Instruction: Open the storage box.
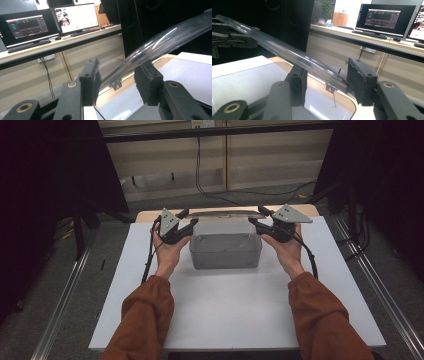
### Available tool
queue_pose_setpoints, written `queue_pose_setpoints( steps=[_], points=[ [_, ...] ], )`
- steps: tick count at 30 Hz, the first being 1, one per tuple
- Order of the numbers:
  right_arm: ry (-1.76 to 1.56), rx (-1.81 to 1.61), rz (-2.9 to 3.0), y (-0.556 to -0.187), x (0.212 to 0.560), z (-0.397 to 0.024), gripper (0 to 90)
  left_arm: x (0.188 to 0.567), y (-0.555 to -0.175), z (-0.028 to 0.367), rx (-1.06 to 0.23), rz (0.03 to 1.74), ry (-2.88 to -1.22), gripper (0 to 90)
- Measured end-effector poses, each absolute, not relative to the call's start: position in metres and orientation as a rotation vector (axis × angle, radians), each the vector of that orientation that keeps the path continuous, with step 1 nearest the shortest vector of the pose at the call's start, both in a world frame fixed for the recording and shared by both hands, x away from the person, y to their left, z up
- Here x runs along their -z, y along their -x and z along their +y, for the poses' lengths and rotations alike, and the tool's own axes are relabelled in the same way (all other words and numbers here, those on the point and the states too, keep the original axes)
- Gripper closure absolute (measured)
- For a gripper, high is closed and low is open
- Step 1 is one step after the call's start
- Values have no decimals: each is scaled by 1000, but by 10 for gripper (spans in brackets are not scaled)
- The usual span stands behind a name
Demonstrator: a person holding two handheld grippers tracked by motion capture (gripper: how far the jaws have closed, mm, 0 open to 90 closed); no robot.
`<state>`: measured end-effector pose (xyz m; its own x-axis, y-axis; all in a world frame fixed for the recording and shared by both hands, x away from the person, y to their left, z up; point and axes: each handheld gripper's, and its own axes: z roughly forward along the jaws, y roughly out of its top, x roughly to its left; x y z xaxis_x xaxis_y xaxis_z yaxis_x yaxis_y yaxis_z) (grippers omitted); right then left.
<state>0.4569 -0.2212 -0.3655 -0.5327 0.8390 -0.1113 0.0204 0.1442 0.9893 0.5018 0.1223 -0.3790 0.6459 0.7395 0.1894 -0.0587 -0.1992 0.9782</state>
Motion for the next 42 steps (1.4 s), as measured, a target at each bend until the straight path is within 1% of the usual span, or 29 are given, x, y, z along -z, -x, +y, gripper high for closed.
queue_pose_setpoints(
  steps=[5, 18, 26, 28, 30, 34, 36, 42],
  points=[
    [-835, -1470, 1711, -461, 364, -223, 524, 376, -505, 121, -799, 567, -1620, 577],
    [-853, -1440, 1714, -472, 367, -227, 516, 374, -508, 123, -781, 562, -1624, 610],
    [-850, -1441, 1704, -475, 371, -227, 563, 373, -512, 123, -785, 564, -1628, 617],
    [-855, -1439, 1699, -477, 371, -229, 571, 372, -513, 124, -790, 562, -1635, 613],
    [-856, -1429, 1701, -479, 373, -230, 582, 372, -515, 123, -800, 575, -1624, 590],
    [-866, -1437, 1704, -481, 374, -230, 594, 371, -517, 122, -795, 573, -1632, 593],
    [-868, -1446, 1692, -484, 375, -232, 626, 372, -520, 121, -799, 578, -1638, 587],
    [-870, -1437, 1706, -489, 371, -231, 624, 373, -524, 120, -798, 598, -1623, 565]
  ],
)
